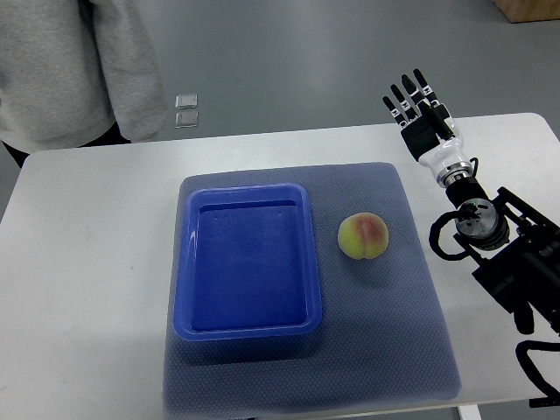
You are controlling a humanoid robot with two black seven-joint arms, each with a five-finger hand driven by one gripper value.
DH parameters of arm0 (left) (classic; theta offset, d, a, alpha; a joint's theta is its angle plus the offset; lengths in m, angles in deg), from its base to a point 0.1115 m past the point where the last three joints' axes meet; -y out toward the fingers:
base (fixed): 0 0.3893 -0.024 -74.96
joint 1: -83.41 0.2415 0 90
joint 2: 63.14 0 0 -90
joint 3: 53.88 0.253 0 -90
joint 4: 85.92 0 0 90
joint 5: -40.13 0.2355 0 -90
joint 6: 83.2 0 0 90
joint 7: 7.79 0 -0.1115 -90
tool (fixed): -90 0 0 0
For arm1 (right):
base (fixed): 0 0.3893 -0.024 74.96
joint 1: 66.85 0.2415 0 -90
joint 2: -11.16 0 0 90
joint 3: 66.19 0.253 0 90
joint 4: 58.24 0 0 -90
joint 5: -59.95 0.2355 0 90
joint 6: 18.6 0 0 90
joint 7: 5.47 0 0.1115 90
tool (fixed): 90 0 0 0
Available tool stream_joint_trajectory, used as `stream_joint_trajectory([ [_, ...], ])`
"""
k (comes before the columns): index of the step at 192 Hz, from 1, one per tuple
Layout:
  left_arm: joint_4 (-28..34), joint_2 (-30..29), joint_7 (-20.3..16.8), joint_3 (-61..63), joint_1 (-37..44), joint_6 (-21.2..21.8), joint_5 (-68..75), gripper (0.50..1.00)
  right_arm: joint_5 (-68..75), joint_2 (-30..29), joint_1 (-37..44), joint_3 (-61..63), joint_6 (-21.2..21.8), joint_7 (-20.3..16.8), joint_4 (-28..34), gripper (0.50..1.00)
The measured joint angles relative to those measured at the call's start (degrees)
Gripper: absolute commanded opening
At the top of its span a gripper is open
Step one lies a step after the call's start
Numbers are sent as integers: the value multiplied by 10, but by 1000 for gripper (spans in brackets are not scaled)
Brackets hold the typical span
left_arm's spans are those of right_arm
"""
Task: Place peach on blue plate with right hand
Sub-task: 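Move the right hand forward over the peach, fingers open, then lower the right hand and close its fingers around the peach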
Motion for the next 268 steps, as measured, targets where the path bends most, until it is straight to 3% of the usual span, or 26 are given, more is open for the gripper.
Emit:
stream_joint_trajectory([
  [84, 1, 0, 0, 0, 0, 0, 0, 1000, -6, 0, 5, -2, -2, -4, 3, 930],
  [113, 1, 0, 0, 0, 0, -2, 0, 1000, -32, 16, 22, -15, -3, -10, 30, 930],
  [146, 1, 0, 0, 0, 0, -3, 0, 1000, -123, 66, 57, -84, 10, -20, 50, 930],
  [191, -8, 0, 0, -1, 0, -2, 0, 1000, -236, 162, 106, -209, 27, -48, 145, 930],
  [236, -11, 0, 0, 0, 0, -3, 0, 1000, -447, 270, 208, -396, 55, -71, 265, 930],
  [268, -11, 0, 0, -1, -1, -4, 0, 1000, -510, 330, 313, -526, 85, -94, 326, 930],
])
